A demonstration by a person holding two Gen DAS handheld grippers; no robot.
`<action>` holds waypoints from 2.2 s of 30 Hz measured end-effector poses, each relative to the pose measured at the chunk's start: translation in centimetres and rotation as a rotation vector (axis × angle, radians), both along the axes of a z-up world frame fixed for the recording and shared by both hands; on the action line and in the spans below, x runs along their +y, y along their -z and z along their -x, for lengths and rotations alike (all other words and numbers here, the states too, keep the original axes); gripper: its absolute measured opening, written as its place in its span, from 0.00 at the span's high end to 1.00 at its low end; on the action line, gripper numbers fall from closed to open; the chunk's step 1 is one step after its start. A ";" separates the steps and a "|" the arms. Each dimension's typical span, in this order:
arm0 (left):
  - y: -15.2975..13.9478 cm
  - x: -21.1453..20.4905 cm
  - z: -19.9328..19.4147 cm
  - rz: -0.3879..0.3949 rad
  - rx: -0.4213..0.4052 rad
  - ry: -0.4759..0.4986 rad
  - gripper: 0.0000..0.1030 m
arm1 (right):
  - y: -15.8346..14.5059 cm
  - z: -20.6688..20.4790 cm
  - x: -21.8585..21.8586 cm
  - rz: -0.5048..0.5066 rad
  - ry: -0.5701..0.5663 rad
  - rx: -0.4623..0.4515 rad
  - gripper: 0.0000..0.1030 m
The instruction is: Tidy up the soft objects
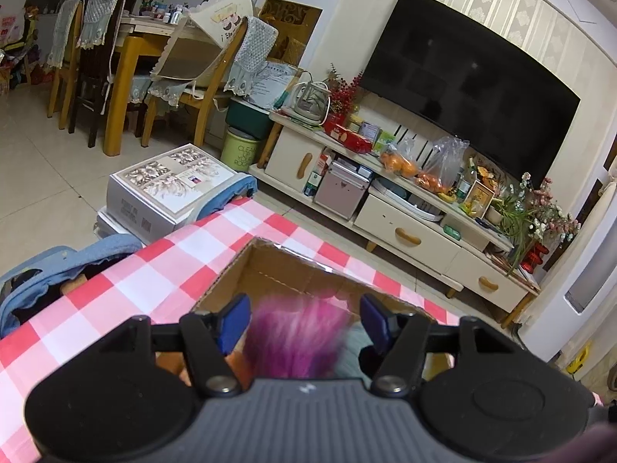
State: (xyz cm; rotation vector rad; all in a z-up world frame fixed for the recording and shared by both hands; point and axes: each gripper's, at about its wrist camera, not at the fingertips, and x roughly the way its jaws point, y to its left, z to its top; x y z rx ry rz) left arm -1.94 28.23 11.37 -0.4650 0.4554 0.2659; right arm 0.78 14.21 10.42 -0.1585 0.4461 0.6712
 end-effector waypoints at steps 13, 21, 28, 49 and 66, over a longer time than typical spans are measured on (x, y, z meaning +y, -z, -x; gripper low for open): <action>-1.0 -2.0 2.9 -0.072 -0.018 0.014 0.01 | -2.0 5.6 -6.7 -0.127 0.236 0.020 0.02; -1.1 -5.2 6.8 -0.163 0.007 0.062 0.01 | -2.4 9.3 -10.3 -0.167 0.370 0.074 0.01; -1.3 -7.7 11.5 -0.230 0.047 0.101 0.01 | -3.2 12.9 -11.1 -0.129 0.390 0.059 0.00; -3.7 -8.9 20.5 -0.288 0.012 0.072 0.01 | -5.2 20.7 -11.3 -0.090 0.306 -0.001 0.00; -3.5 -8.7 22.1 -0.308 0.002 0.044 0.01 | -4.9 20.7 -11.8 -0.083 0.299 -0.013 0.00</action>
